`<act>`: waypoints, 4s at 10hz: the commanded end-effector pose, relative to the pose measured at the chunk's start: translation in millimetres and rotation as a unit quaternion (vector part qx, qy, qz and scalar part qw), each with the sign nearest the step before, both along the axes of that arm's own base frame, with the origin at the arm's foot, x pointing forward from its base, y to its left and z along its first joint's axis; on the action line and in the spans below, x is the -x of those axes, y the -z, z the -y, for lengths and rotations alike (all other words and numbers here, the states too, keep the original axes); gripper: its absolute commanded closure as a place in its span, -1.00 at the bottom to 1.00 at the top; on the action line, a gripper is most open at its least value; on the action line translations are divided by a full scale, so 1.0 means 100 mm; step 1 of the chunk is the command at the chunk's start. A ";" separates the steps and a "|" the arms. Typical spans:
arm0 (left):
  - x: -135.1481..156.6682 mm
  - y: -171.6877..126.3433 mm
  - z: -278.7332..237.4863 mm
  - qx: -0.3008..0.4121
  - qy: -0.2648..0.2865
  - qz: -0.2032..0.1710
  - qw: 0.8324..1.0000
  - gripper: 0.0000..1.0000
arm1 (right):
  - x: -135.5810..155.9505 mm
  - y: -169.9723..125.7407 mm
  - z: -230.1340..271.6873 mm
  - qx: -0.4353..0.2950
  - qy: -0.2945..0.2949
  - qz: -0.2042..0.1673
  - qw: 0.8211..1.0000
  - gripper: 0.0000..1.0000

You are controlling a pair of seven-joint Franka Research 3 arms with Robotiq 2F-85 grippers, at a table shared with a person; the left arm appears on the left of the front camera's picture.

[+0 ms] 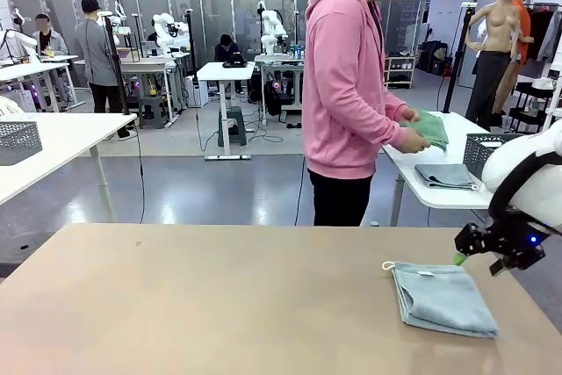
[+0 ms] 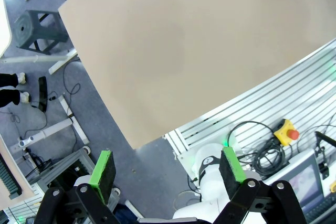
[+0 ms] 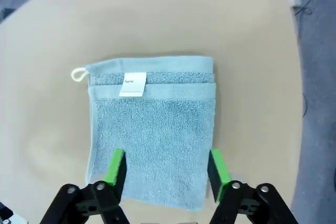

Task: Fold the towels and place them in the basket.
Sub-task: Place the folded Towel with hook on the right side of the table, then when a person lays out a Towel with hook on the table, fold it in half twice.

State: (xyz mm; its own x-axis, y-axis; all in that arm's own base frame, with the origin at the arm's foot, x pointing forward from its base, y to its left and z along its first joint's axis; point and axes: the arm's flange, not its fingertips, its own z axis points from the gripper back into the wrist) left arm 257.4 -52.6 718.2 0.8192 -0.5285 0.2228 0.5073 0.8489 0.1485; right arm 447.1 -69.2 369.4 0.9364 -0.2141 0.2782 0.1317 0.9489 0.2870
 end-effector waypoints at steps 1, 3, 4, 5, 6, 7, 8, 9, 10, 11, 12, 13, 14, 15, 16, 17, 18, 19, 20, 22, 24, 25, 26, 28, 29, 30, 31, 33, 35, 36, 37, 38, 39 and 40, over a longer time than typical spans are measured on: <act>0.01 -0.01 0.00 -0.003 -0.004 0.002 1.000 -1.00 | 0.16 -0.43 -0.16 0.036 -0.005 0.005 0.999 -0.85; 0.01 -0.01 0.00 -0.003 -0.004 0.002 1.000 -1.00 | 0.14 -0.55 -0.30 0.045 -0.015 0.009 0.999 -1.00; 0.01 -0.01 0.00 -0.003 -0.004 0.002 1.000 -1.00 | 0.07 -0.41 -0.11 0.037 -0.013 0.017 0.999 -1.00; 0.01 -0.01 0.00 -0.003 -0.004 0.002 1.000 -1.00 | 0.07 -0.41 -0.11 0.037 -0.013 0.017 0.999 -1.00; 0.01 -0.01 0.00 -0.003 -0.004 0.002 1.000 -1.00 | 0.07 -0.41 -0.11 0.037 -0.013 0.017 0.999 -1.00; 0.01 -0.01 0.00 -0.003 -0.004 0.002 1.000 -1.00 | 0.07 -0.41 -0.11 0.037 -0.013 0.017 0.999 -1.00; 0.01 -0.01 0.00 -0.003 -0.004 0.002 1.000 -1.00 | 0.07 -0.41 -0.11 0.037 -0.013 0.017 0.999 -1.00; 0.01 -0.01 0.00 -0.003 -0.004 0.002 1.000 -1.00 | 0.07 -0.41 -0.11 0.037 -0.013 0.017 0.999 -1.00; 0.01 -0.01 0.00 -0.003 -0.004 0.002 1.000 -1.00 | 0.07 -0.41 -0.11 0.037 -0.013 0.017 0.999 -1.00; 0.01 -0.01 0.00 -0.003 -0.004 0.002 1.000 -1.00 | 0.07 -0.41 -0.11 0.037 -0.013 0.017 0.999 -1.00; 0.01 -0.01 0.00 -0.003 -0.004 0.002 1.000 -1.00 | 0.07 -0.41 -0.11 0.037 -0.013 0.017 0.999 -1.00; 0.01 -0.01 0.00 -0.003 -0.004 0.002 1.000 -1.00 | 0.07 -0.41 -0.11 0.037 -0.013 0.017 0.999 -1.00; 0.01 -0.01 0.00 -0.003 -0.004 0.002 1.000 -1.00 | 0.07 -0.41 -0.11 0.037 -0.013 0.017 0.999 -1.00; 0.01 -0.01 0.00 -0.003 -0.004 0.002 1.000 -1.00 | 0.07 -0.41 -0.11 0.037 -0.013 0.017 0.999 -1.00; 0.01 -0.01 0.00 -0.003 -0.004 0.002 1.000 -1.00 | 0.07 -0.41 -0.11 0.037 -0.013 0.017 0.999 -1.00; 0.01 -0.01 0.00 -0.003 -0.004 0.002 1.000 -1.00 | 0.07 -0.41 -0.11 0.037 -0.013 0.017 0.999 -1.00; 0.01 -0.01 0.00 -0.003 -0.004 0.002 1.000 -1.00 | 0.09 -0.43 -0.12 0.039 -0.013 0.008 0.999 -1.00; 0.00 0.00 0.00 0.000 0.000 0.000 1.000 -1.00 | 0.18 -0.81 -0.17 0.028 -0.044 0.040 0.998 -1.00; 0.01 -0.16 -0.04 0.002 0.017 0.030 0.999 -1.00 | 0.30 -1.21 -0.22 0.044 -0.070 0.073 0.994 -1.00; 0.06 -0.37 -0.15 0.015 0.010 0.046 0.999 -1.00 | 0.61 -2.10 -0.23 0.045 -0.148 0.115 0.981 -1.00; 0.13 -0.51 -0.25 0.083 0.011 0.073 0.994 -1.00 | 0.97 -2.77 -0.14 0.048 -0.198 0.121 0.972 -1.00; 0.18 -0.54 -0.24 0.110 0.013 0.099 0.989 -1.00 | 1.20 -3.03 -0.16 0.033 -0.229 0.132 0.964 -1.00; 0.22 -0.59 -0.23 0.150 0.023 0.127 0.980 -1.00 | 1.38 -3.20 -0.17 0.013 -0.255 0.154 0.954 -1.00; 0.28 -0.63 -0.25 0.188 0.031 0.164 0.968 -1.00 | 1.68 -3.32 -0.20 0.002 -0.290 0.174 0.941 -1.00; 0.29 -0.64 -0.27 0.190 0.023 0.168 0.967 -1.00 | 1.79 -3.32 -0.19 0.007 -0.297 0.173 0.939 -1.00; 0.28 -0.63 -0.27 0.191 0.019 0.166 0.967 -1.00 | 1.84 -3.31 -0.17 0.007 -0.299 0.176 0.938 -1.00; 0.27 -0.62 -0.25 0.193 0.021 0.162 0.967 -1.00 | 1.88 -3.29 -0.16 -0.003 -0.300 0.180 0.937 -1.00; 0.29 -0.74 -0.26 0.185 0.017 0.162 0.969 -1.00 | 1.82 -3.42 -0.23 0.015 -0.285 0.173 0.943 -1.00; 0.29 -0.74 -0.26 0.185 0.017 0.162 0.969 -1.00 | 1.82 -3.42 -0.23 0.015 -0.285 0.173 0.943 -1.00; 0.29 -0.74 -0.26 0.185 0.017 0.162 0.969 -1.00 | 1.82 -3.42 -0.23 0.015 -0.285 0.173 0.943 -1.00; 0.29 -0.74 -0.26 0.185 0.017 0.162 0.969 -1.00 | 1.82 -3.42 -0.23 0.015 -0.285 0.173 0.943 -1.00; 0.29 -0.74 -0.26 0.185 0.017 0.162 0.969 -1.00 | 1.82 -3.42 -0.23 0.015 -0.285 0.173 0.943 -1.00; 0.29 -0.74 -0.26 0.185 0.017 0.162 0.969 -1.00 | 1.82 -3.42 -0.23 0.015 -0.285 0.173 0.943 -1.00; 0.29 -0.74 -0.26 0.185 0.017 0.162 0.969 -1.00 | 1.82 -3.42 -0.23 0.015 -0.285 0.173 0.943 -1.00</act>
